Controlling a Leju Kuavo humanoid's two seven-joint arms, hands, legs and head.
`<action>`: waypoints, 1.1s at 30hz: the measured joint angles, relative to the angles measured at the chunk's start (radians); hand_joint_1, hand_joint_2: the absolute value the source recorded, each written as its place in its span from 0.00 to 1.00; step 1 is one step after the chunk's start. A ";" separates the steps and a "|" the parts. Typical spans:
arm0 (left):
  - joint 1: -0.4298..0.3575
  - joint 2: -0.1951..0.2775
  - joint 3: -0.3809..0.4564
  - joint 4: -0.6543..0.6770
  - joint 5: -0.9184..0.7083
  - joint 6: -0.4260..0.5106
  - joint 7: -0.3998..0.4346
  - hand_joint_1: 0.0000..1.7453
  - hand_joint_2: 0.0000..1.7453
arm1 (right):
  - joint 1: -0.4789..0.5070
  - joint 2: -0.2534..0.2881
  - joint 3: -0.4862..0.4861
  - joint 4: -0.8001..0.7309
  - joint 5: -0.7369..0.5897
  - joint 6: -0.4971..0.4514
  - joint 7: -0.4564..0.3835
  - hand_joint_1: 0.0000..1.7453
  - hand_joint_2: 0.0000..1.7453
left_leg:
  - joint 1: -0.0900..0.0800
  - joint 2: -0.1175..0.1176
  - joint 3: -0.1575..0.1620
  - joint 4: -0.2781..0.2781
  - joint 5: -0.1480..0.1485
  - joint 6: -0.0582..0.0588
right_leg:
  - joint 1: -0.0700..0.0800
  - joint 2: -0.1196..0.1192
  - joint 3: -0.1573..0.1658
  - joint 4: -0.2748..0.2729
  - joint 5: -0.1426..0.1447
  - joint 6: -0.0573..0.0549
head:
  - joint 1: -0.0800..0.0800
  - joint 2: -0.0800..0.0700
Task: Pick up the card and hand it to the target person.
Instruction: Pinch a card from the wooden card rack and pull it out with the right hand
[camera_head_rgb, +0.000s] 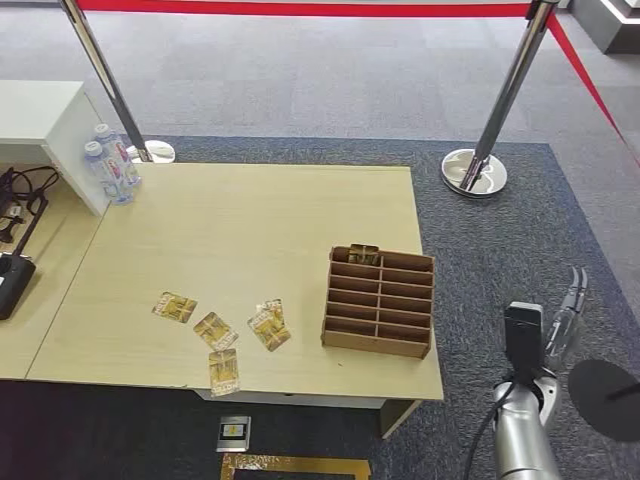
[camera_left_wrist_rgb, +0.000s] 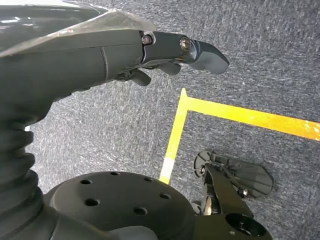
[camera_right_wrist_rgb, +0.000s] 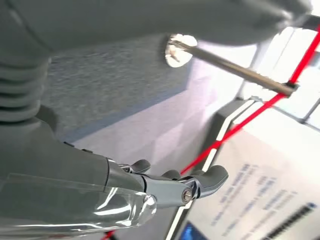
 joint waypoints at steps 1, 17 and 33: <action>0.000 0.000 0.000 0.000 -0.001 0.000 0.000 0.00 1.00 | 0.000 0.003 0.014 -0.012 0.005 -0.002 0.002 0.00 1.00 | 0.000 0.000 0.000 0.000 0.000 0.000 | 0.000 0.000 0.000 0.000 0.000 0.000 | 0.000 0.000; -0.010 0.004 0.000 0.009 -0.025 -0.013 -0.001 0.00 1.00 | -0.058 0.135 0.341 -0.096 0.411 -0.022 0.140 0.00 1.00 | 0.000 0.000 0.000 0.000 0.001 -0.001 | 0.000 0.000 0.000 0.001 0.000 0.000 | 0.000 0.000; -0.013 0.006 0.000 0.010 -0.049 -0.018 -0.006 0.00 1.00 | -0.151 0.177 0.580 0.016 0.662 -0.012 0.384 0.12 1.00 | 0.000 0.000 -0.001 0.000 0.001 -0.001 | 0.000 0.000 -0.001 0.001 0.000 -0.001 | 0.000 0.000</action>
